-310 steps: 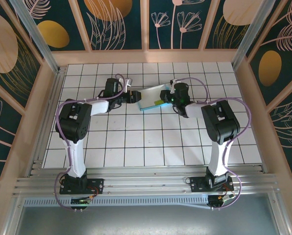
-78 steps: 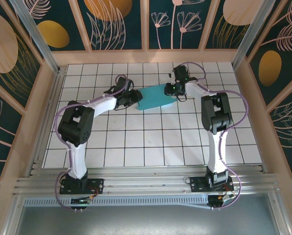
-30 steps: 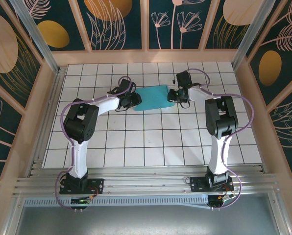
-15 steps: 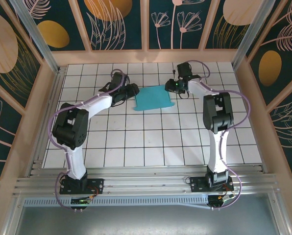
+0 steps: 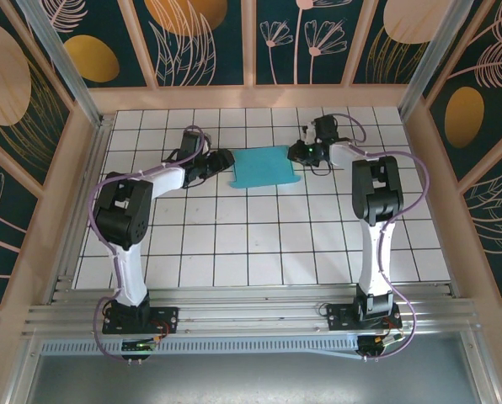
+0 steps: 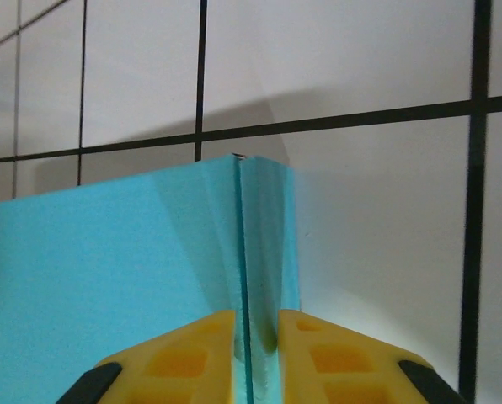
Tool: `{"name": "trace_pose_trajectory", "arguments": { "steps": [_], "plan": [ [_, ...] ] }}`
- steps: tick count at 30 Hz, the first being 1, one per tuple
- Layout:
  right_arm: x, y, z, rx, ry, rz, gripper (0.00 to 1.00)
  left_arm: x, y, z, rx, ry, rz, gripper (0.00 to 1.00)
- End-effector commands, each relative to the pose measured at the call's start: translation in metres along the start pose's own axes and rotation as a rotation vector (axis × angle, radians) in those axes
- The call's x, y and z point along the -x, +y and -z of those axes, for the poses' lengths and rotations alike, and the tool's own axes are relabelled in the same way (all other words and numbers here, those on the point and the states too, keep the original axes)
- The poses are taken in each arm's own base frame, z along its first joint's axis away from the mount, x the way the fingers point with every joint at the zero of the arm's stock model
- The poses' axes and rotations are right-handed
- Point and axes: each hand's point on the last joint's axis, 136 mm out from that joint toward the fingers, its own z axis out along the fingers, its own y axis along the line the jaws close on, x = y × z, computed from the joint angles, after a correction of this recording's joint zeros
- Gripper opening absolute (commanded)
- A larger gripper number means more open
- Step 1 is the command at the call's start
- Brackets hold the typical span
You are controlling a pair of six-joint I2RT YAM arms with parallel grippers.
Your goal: Fold the paper box
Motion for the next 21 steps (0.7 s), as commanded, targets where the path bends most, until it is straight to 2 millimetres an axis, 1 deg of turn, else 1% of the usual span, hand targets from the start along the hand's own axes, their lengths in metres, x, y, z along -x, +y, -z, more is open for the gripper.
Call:
{"name": "trace_pose_trajectory", "arguments": {
  "steps": [1,3,5,7,10,12,14,17,21],
  "plan": [
    [-0.043,-0.069,-0.002,-0.108,0.112,-0.152,0.17,-0.004,-0.012,-0.013,-0.119,0.06,-0.017,0.69],
    [-0.047,-0.078,-0.001,-0.099,0.124,-0.173,0.16,-0.011,-0.021,-0.021,-0.196,0.106,0.008,0.7],
    [-0.049,-0.085,-0.002,-0.099,0.131,-0.186,0.16,-0.015,-0.021,-0.03,-0.224,0.13,0.041,0.7],
    [-0.051,-0.085,-0.003,-0.079,0.136,-0.185,0.16,-0.015,-0.028,-0.032,-0.279,0.127,0.056,0.7],
    [-0.051,-0.085,-0.006,-0.076,0.143,-0.188,0.16,-0.009,-0.047,-0.028,-0.4,0.099,0.087,0.7],
    [-0.05,-0.086,-0.006,-0.079,0.139,-0.19,0.16,-0.002,-0.06,-0.021,-0.465,0.07,0.089,0.7],
    [-0.049,-0.085,-0.005,-0.082,0.136,-0.186,0.16,0.007,-0.067,-0.015,-0.484,0.036,0.079,0.7],
    [-0.046,-0.082,-0.004,-0.079,0.128,-0.18,0.18,0.018,-0.071,-0.01,-0.458,-0.011,0.052,0.71],
    [-0.043,-0.08,0.001,-0.078,0.115,-0.176,0.19,0.026,-0.084,-0.007,-0.416,-0.017,-0.023,0.72]
  ]
}}
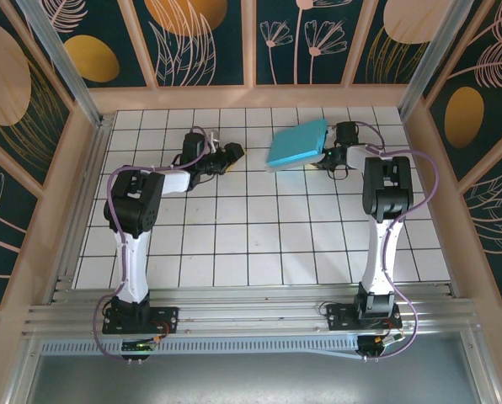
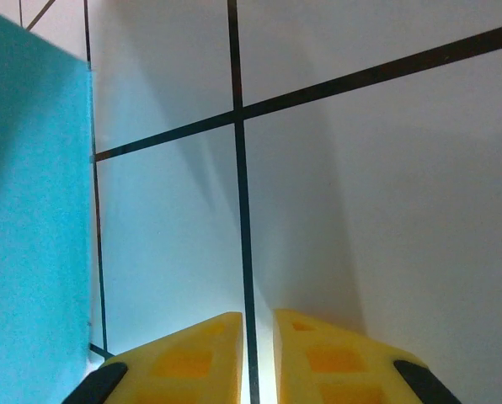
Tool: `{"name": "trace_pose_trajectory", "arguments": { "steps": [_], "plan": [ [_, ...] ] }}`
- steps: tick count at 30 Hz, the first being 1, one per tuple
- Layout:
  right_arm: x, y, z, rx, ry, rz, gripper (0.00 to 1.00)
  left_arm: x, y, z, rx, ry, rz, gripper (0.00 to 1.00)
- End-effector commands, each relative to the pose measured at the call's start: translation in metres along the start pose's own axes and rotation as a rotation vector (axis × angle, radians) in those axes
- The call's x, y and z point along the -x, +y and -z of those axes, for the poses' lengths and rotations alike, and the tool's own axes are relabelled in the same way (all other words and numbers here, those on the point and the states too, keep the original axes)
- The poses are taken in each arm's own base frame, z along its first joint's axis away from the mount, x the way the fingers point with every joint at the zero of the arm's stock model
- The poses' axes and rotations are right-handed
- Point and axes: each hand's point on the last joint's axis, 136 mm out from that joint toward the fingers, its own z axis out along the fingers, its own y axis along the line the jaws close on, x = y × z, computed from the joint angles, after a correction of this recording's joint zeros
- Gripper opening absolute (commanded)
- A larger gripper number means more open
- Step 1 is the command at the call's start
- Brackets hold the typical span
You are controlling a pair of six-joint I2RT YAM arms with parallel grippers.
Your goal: Fold the paper box
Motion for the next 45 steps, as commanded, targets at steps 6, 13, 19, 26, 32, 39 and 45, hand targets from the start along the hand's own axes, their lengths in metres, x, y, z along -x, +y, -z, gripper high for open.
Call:
{"name": "trace_pose_trajectory", "arguments": {
  "steps": [6,13,19,26,32,39,45],
  "plan": [
    [-0.028,-0.015,0.001,-0.077,0.057,-0.043,0.21,0.014,-0.076,-0.023,0.025,0.012,-0.371,0.72],
    [-0.024,-0.007,0.002,-0.065,0.041,-0.039,0.22,0.002,-0.135,-0.059,0.051,0.06,-0.659,0.73],
    [-0.021,0.001,-0.001,-0.05,0.026,-0.033,0.22,0.007,-0.158,-0.097,0.233,-0.009,-0.613,0.82],
    [-0.017,0.027,0.0,0.052,0.005,-0.031,0.22,-0.031,-0.167,-0.095,0.146,0.038,-0.895,0.99],
    [-0.015,0.026,-0.002,0.043,0.005,-0.032,0.22,-0.06,-0.161,-0.039,0.087,-0.114,-1.356,0.99],
    [-0.013,0.029,-0.002,0.045,0.007,-0.03,0.22,-0.07,-0.116,-0.061,0.276,-0.184,-1.668,0.99],
    [-0.013,0.029,-0.001,0.036,0.008,-0.023,0.22,-0.051,-0.106,-0.085,0.419,-0.325,-1.712,0.99]
  ]
}}
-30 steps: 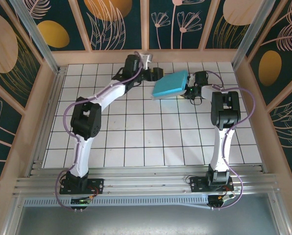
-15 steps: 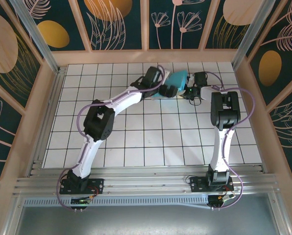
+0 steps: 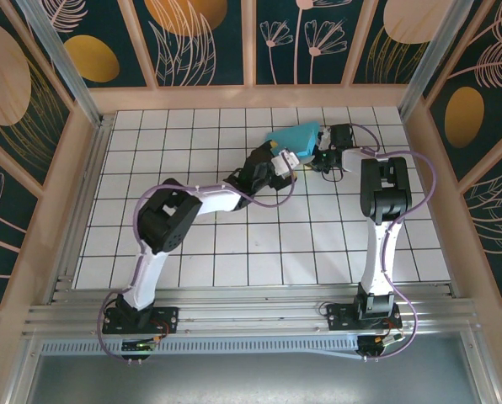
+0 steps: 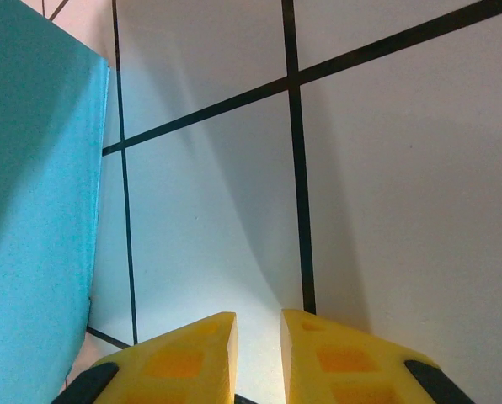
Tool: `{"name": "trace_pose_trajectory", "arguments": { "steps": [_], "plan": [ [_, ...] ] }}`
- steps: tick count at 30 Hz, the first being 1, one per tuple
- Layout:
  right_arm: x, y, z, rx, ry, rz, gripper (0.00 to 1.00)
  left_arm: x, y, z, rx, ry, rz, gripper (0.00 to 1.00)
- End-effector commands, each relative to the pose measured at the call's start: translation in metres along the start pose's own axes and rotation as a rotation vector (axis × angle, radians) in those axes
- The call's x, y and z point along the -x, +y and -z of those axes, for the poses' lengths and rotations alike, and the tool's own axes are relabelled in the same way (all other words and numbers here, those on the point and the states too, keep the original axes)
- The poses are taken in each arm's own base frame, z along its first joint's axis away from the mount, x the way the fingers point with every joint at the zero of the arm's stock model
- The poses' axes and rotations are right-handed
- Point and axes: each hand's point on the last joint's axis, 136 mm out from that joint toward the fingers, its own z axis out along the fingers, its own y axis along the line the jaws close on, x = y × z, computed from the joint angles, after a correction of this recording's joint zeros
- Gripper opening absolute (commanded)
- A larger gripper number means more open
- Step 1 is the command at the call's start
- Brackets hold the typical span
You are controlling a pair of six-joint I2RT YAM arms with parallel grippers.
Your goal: Fold the paper box
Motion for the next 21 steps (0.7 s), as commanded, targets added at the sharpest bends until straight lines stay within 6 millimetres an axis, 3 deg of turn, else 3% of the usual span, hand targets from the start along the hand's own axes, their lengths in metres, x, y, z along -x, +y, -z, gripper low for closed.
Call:
{"name": "trace_pose_trajectory", "arguments": {
  "steps": [1,12,15,21],
  "plan": [
    [-0.003,0.01,0.005,0.005,0.023,0.003,0.22,0.006,0.026,-0.013,0.168,-0.043,-0.079,0.99],
    [-0.002,0.014,0.007,0.004,0.027,0.01,0.21,-0.004,0.042,-0.039,0.328,-0.036,-0.071,0.95],
    [-0.001,0.017,0.01,0.006,0.024,0.016,0.21,-0.006,0.041,-0.046,0.332,-0.036,-0.075,0.88],
    [0.001,0.025,0.019,0.015,0.016,0.028,0.21,-0.001,0.042,-0.049,0.32,-0.029,-0.105,0.61]
  ]
}}
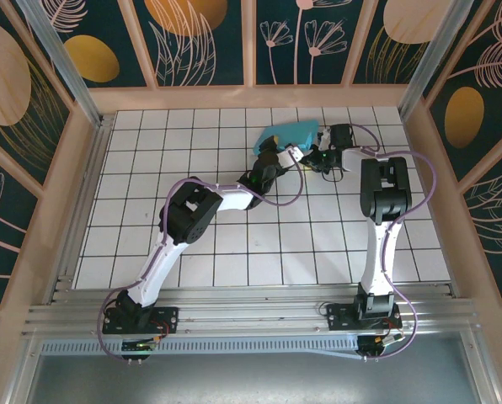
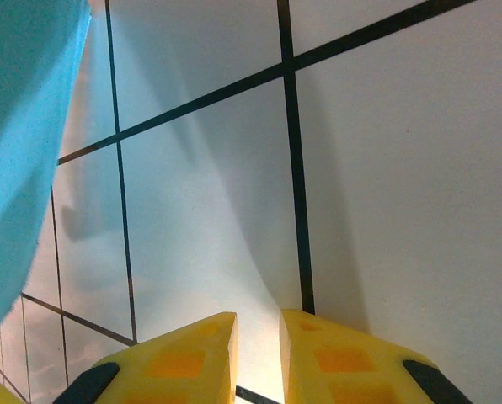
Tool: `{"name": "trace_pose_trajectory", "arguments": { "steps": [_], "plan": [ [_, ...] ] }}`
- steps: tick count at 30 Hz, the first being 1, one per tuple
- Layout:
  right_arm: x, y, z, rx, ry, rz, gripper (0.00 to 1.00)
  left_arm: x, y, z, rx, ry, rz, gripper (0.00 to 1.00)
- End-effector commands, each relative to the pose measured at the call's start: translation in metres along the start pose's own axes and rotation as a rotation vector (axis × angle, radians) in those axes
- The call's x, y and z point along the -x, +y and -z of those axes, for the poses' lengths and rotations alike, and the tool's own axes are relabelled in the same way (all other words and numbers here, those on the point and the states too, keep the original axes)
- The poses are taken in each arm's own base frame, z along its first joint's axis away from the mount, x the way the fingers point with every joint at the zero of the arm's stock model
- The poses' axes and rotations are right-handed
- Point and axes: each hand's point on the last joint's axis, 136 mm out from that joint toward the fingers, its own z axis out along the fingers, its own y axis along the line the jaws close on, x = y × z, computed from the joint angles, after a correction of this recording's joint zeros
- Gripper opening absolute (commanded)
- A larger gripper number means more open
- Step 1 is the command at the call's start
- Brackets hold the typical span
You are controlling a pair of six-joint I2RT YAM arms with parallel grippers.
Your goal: Fold the paper box
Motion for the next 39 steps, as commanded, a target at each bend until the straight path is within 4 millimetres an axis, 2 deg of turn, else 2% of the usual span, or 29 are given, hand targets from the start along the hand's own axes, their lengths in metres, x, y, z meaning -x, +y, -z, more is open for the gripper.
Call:
{"name": "trace_pose_trajectory", "arguments": {
  "steps": [1,5,9,15,20,23,25,30,32,33,36,37,38,39],
  "plan": [
    [0.005,0.026,0.02,0.024,-0.005,0.04,0.21,0.017,0.01,-0.005,0.027,-0.037,-0.005,0.57],
    [0.007,0.034,0.034,0.033,-0.022,0.044,0.22,0.02,0.014,-0.002,0.015,-0.029,-0.019,0.46],
    [0.005,0.042,0.059,0.038,-0.051,0.044,0.23,0.027,0.015,0.01,-0.043,-0.023,-0.029,0.45],
    [-0.006,0.062,0.119,0.054,-0.117,0.064,0.27,0.039,0.011,0.053,-0.303,0.06,-0.108,0.46],
    [-0.003,0.063,0.159,0.055,-0.196,0.048,0.29,0.025,0.007,0.083,-0.42,0.138,-0.221,0.44],
    [0.001,0.058,0.166,-0.003,-0.206,0.091,0.31,0.015,0.004,0.101,-0.472,0.15,-0.297,0.37],
    [0.002,0.062,0.165,-0.008,-0.181,0.14,0.33,0.01,0.003,0.113,-0.492,0.139,-0.331,0.35],
    [0.001,0.061,0.145,-0.043,-0.086,0.237,0.42,-0.012,-0.003,0.135,-0.5,0.136,-0.403,0.33],
    [0.001,0.06,0.131,-0.075,-0.051,0.279,0.47,-0.01,0.004,0.135,-0.471,0.14,-0.309,0.35],
    [0.003,0.057,0.122,-0.093,-0.04,0.296,0.5,-0.001,0.01,0.135,-0.468,0.13,-0.18,0.37],
    [0.015,0.046,0.091,-0.116,-0.003,0.322,0.59,0.03,0.042,0.134,-0.503,0.046,0.396,0.55],
    [0.021,0.042,0.082,-0.125,0.013,0.325,0.6,0.034,0.056,0.133,-0.473,0.025,0.566,0.55],
    [0.025,0.039,0.071,-0.132,0.037,0.329,0.61,0.032,0.074,0.131,-0.403,0.015,0.737,0.57],
    [0.029,0.037,0.062,-0.138,0.053,0.335,0.62,0.021,0.089,0.129,-0.306,0.064,0.904,0.62]
  ]
}}
